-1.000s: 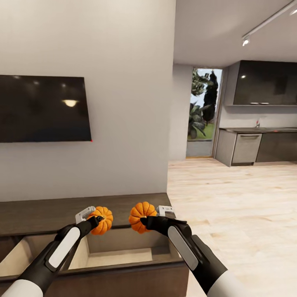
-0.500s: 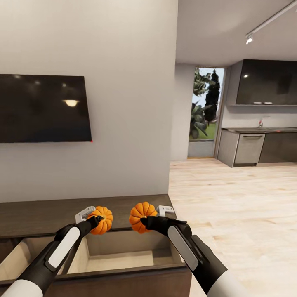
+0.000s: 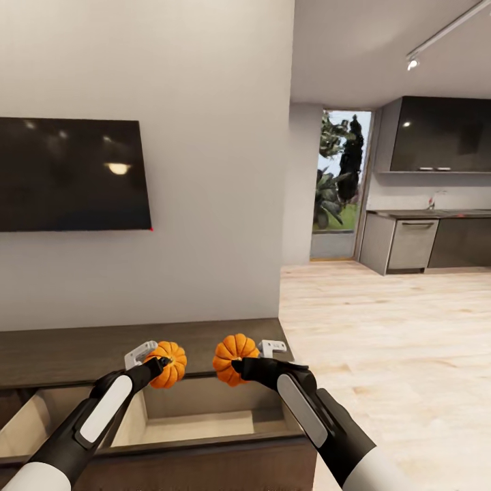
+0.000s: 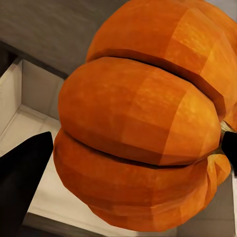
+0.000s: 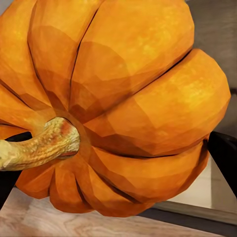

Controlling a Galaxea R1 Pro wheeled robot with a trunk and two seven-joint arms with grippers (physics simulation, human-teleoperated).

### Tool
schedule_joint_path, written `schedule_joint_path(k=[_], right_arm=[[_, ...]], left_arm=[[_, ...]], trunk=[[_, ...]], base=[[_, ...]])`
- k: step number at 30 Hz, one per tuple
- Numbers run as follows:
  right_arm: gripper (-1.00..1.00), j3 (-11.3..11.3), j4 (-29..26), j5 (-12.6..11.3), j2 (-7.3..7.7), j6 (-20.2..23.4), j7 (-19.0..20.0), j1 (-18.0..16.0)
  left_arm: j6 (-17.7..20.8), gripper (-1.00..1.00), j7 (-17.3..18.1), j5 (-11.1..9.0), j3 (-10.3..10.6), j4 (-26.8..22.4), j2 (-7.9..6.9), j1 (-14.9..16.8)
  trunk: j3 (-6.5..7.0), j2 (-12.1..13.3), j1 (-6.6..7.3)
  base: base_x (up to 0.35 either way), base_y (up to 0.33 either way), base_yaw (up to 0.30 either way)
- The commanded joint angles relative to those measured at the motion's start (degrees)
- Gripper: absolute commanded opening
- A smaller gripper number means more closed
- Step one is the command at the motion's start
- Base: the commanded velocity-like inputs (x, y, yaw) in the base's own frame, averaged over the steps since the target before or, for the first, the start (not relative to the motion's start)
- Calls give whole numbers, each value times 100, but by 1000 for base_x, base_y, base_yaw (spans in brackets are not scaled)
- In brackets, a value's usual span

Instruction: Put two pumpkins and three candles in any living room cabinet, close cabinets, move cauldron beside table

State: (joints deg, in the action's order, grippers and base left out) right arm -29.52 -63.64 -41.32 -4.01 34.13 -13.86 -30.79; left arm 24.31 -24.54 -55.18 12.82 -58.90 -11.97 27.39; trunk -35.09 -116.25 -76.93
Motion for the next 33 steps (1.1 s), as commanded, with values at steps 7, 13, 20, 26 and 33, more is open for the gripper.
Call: schedule_joint_path(k=[7,13,20,26,33], right_arm=[[-100,-10,-9,-61,-3,13,-39,-6],[-100,-10,-12,-67,-3,7,-37,-6],[-100,-10,-9,-62,3,8,-44,-6],[-100,-10,-9,-61,0,12,-53,-5],[-100,-10,-16,-61,0,12,-40,-6]], left_arm=[[-6,-100,-51,-62,19,-1,-7,4],[-6,-100,-49,-63,19,15,-7,6],[-6,-100,-42,-68,19,28,-7,5],[-6,-100,-42,-72,19,28,-8,5],[-6,-100,-50,-72,11,3,-8,5]], trunk=[[-133,-286,-154],[-240,-527,-285],[-366,-807,-439],[-464,-1048,-571],[-498,-1128,-615]], base=[[0,0,0],[0,0,0],[0,0,0],[0,0,161],[0,0,94]])
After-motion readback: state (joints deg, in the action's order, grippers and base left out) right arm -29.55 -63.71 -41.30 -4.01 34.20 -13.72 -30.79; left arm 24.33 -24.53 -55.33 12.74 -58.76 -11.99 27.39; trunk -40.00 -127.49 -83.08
